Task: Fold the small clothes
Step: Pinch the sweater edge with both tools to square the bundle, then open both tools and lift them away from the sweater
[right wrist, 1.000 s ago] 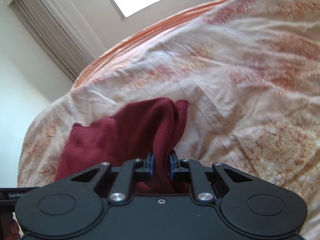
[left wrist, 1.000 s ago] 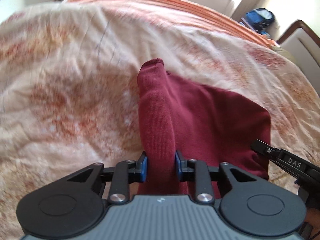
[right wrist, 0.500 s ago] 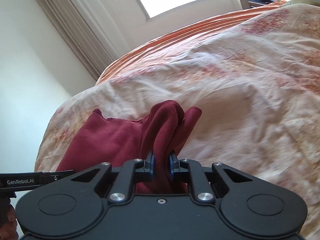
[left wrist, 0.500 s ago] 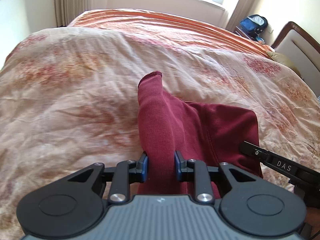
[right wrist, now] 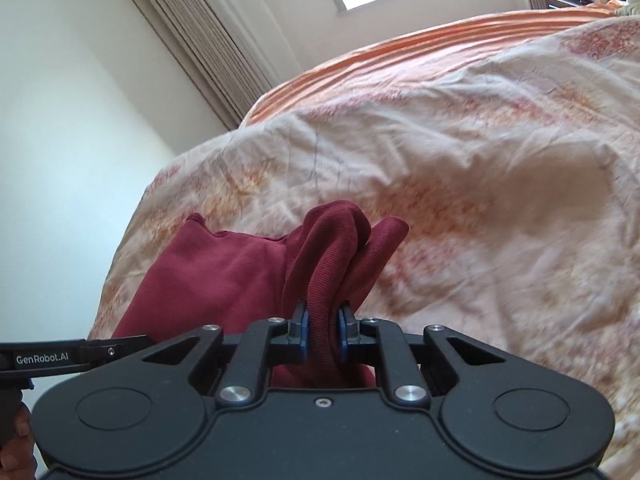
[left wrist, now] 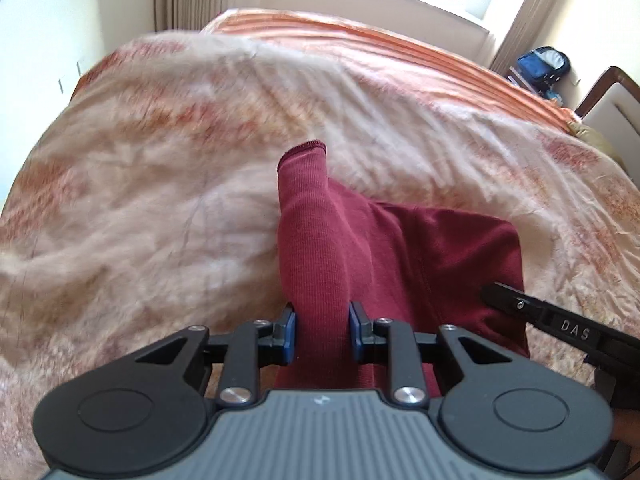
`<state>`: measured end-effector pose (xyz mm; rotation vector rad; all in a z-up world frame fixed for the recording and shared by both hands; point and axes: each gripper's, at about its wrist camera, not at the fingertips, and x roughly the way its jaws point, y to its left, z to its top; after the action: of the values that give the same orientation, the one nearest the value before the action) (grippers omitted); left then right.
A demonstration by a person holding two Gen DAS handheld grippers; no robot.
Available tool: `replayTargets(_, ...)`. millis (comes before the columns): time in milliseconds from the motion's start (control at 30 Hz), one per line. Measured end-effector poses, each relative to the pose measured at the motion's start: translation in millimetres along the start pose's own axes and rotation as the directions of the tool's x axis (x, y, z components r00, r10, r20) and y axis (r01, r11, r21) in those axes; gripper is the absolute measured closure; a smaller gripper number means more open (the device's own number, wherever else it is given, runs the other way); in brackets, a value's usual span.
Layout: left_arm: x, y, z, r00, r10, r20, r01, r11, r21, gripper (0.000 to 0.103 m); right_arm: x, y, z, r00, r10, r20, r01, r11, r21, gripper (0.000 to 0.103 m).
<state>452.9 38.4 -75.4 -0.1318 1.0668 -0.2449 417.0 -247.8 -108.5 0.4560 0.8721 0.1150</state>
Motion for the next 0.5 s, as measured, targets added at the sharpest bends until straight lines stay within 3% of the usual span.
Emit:
replayTargets(167,26,28,-20,0.998,0.012,-0.054,-0.015,0.999,-0.051,0.070,20,-4,-18,0.995,-0.091,-0.046,0.090,0.996,-0.022,0.083)
replayTargets(333,23,38,-24,0.999,-0.004,-0.050,-0.001,0.996,-0.091,0.064,15,-11,-23,0.993,-0.111,-0.045,0.110,0.994,-0.010,0.075)
replayTargets(400,22,36,-24,0.998,0.021,-0.055,-0.025,0.996,-0.083,0.056,10,-11,-22,0.992,-0.120,-0.040,0.120,0.993,-0.011,0.071)
replayTargets(467,19,34,-24,0.997,0.049,-0.066,-0.054,0.995,-0.079,0.030,1,-8,-20,0.990,-0.136,-0.025,0.136,0.991,-0.014,0.052)
replayTargets(500,17,33,-25,0.996,0.062,-0.066,-0.068,0.994,-0.080,0.025,-5,-6,-20,0.989,-0.145,-0.015,0.144,0.989,-0.021,0.045)
